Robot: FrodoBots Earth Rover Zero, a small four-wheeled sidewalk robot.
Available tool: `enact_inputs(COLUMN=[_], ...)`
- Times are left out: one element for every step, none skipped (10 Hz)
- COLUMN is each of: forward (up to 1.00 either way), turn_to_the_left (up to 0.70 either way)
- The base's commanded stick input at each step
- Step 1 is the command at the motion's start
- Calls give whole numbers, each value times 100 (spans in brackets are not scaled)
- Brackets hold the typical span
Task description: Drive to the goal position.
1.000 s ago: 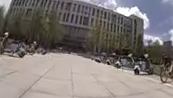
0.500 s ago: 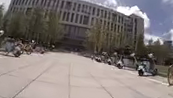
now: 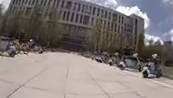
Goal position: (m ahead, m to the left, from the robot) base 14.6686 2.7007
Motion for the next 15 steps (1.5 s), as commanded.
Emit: enact_inputs(forward=[70,70,70,70,70,70,70,70,70,70,70,70,70,70,70], turn_to_the_left=[3,3,3,3,3,3,3,3,3,3,3,3,3,3,3])
